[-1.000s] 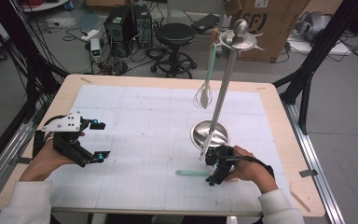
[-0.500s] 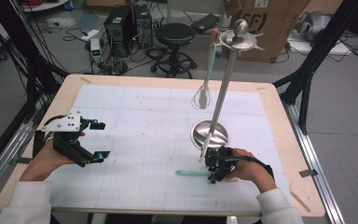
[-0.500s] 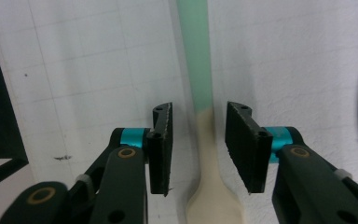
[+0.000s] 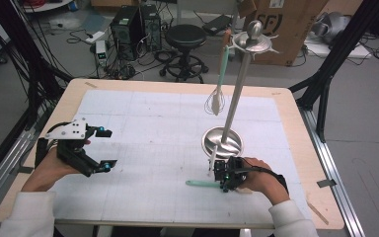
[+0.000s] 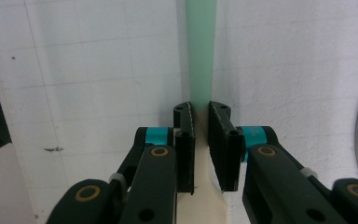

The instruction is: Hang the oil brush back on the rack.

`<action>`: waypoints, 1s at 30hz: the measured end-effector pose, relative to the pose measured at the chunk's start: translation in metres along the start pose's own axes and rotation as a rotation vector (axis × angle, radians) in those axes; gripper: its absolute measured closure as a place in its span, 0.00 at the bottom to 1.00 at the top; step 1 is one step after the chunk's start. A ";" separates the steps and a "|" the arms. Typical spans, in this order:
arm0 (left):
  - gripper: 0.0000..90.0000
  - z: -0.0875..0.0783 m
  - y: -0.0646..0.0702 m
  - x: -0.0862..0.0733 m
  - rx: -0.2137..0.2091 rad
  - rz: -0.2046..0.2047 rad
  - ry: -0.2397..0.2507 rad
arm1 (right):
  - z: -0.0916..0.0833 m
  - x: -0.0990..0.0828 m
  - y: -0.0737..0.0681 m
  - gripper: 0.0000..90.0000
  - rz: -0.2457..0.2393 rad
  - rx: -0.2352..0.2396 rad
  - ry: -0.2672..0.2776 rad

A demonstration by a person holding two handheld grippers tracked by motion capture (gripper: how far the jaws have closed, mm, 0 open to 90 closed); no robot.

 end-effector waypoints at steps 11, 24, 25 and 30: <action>0.02 0.000 -0.001 -0.001 0.004 -0.001 -0.003 | -0.009 -0.001 0.001 0.91 -0.001 0.013 0.077; 0.02 0.001 -0.002 -0.003 0.006 -0.003 -0.014 | -0.047 -0.014 -0.003 0.91 0.017 0.028 0.299; 0.02 0.001 -0.002 -0.003 0.006 -0.005 -0.012 | -0.051 -0.016 -0.002 0.91 0.014 0.020 0.318; 0.02 0.001 -0.003 -0.004 0.009 -0.007 -0.013 | -0.074 -0.027 -0.002 0.91 0.045 0.016 0.415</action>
Point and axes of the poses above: each handheld gripper's, and its own axes: z roughly forward along the jaws, x roughly out of its top, y roughly to its right, the point moved 8 cm from there along z, roughly forward along the jaws, and after that the axes turned 3 degrees about -y, right-handed, at the moved point
